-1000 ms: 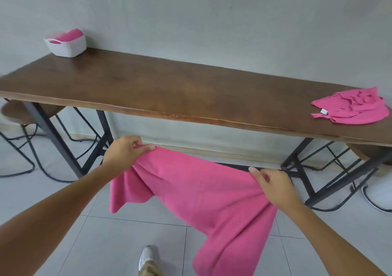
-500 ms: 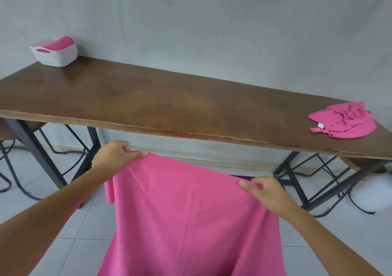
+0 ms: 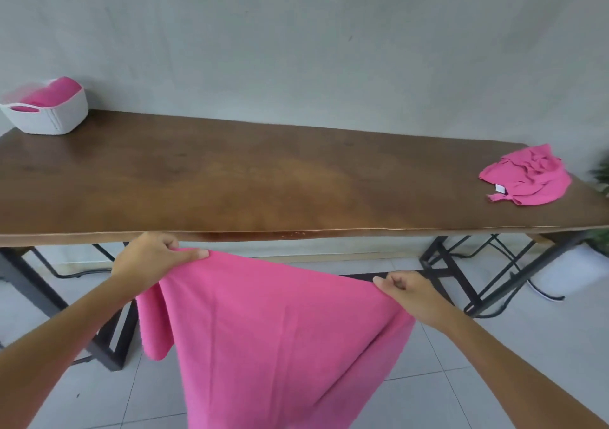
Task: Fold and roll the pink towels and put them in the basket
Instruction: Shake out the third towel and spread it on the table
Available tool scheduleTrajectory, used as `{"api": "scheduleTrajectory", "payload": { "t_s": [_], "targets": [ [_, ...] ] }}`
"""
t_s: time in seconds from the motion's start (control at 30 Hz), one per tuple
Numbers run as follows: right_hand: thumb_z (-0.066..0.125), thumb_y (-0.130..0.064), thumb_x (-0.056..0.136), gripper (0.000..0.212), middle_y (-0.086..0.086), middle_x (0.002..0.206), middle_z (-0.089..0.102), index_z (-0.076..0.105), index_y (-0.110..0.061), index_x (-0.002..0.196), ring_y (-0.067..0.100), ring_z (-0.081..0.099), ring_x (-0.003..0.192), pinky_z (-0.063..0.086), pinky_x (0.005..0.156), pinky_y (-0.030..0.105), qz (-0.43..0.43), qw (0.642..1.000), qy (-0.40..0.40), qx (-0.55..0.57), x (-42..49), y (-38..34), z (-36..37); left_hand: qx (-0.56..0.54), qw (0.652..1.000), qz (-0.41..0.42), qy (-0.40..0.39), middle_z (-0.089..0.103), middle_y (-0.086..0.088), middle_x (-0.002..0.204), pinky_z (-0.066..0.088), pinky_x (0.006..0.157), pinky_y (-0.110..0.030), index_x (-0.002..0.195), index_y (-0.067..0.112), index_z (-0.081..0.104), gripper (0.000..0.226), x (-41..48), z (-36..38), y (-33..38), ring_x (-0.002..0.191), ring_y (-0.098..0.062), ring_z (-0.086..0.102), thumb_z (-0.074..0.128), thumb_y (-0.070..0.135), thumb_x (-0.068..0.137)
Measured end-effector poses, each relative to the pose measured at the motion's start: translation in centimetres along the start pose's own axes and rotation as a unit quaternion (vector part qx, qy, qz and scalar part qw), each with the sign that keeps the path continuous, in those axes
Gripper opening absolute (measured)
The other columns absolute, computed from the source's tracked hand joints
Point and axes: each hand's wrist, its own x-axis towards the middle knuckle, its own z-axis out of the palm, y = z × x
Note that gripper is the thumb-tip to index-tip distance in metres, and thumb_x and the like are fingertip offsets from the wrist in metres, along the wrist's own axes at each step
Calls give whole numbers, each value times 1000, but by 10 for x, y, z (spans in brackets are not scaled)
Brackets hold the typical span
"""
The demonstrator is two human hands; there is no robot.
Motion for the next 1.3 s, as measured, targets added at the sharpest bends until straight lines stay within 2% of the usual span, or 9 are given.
{"api": "scheduleTrajectory", "payload": {
  "t_s": [0.1, 0.23, 0.33, 0.57, 0.67, 0.93, 1.03, 1.17, 1.3],
  "targets": [
    [61, -52, 95, 51, -10, 57, 32, 40, -18, 63, 6, 32, 54, 28, 54, 21, -10, 998, 39, -52, 13, -18, 12, 6, 1000, -3, 17, 34, 9, 49, 27, 58, -32, 55, 19, 34, 73, 16, -15, -10, 53, -19, 39, 83, 73, 59],
    [52, -84, 76, 73, -10, 57, 33, 42, -12, 64, 6, 33, 54, 27, 56, 28, -52, 994, 36, -84, 31, -32, 10, 5, 1000, -8, 22, 36, 9, 47, 30, 57, -31, 52, 18, 36, 74, 36, -32, -18, 53, -21, 42, 82, 76, 58],
    [50, -94, 65, 82, -9, 57, 29, 37, -14, 63, 7, 28, 53, 22, 53, 26, -84, 990, 20, -111, 41, -44, -1, 3, 1000, -6, 27, 35, 9, 48, 30, 57, -31, 54, 18, 36, 74, 47, -38, -22, 53, -21, 41, 81, 77, 58],
    [61, -72, 80, 62, -10, 58, 29, 33, -19, 64, 8, 29, 52, 21, 53, 28, -86, 970, 14, -226, 78, -36, -38, 49, 998, 4, 29, 38, 7, 51, 31, 56, -30, 59, 18, 35, 73, 73, -37, -10, 53, -19, 42, 77, 78, 62],
    [61, -73, 77, 63, -10, 56, 30, 36, -17, 62, 9, 30, 52, 25, 53, 28, -83, 978, 32, -190, 103, -28, -54, 50, 998, -2, 31, 38, 7, 49, 30, 55, -30, 58, 18, 36, 72, 87, -33, -2, 52, -19, 42, 78, 76, 63],
    [55, -40, 101, 43, -7, 63, 38, 43, -13, 70, 8, 36, 57, 29, 59, 31, -67, 991, 54, -98, 181, -6, -75, 30, 998, 1, 52, 35, 6, 50, 28, 54, -30, 56, 18, 34, 72, 140, -19, 26, 52, -19, 38, 84, 69, 62],
    [55, -37, 102, 39, -8, 61, 42, 49, -9, 75, 7, 38, 55, 32, 59, 31, -53, 996, 45, -59, 206, 4, -81, 39, 997, -12, 68, 37, 3, 52, 30, 54, -30, 56, 17, 34, 71, 160, -9, 37, 53, -20, 39, 84, 68, 63],
    [57, -32, 101, 30, -3, 66, 54, 55, -15, 76, 10, 49, 62, 38, 65, 31, -57, 997, 40, -35, 235, 17, -89, 58, 994, -42, 84, 41, 1, 51, 32, 52, -31, 56, 18, 35, 70, 178, 13, 46, 54, -23, 44, 83, 68, 64],
    [70, -33, 92, 28, 1, 66, 56, 59, -17, 73, 16, 50, 63, 39, 66, 33, -35, 994, 107, -6, 264, 31, -93, 58, 991, -72, 94, 53, -4, 55, 38, 53, -33, 56, 16, 41, 65, 190, 34, 48, 59, -27, 53, 85, 63, 66]
  ]
}}
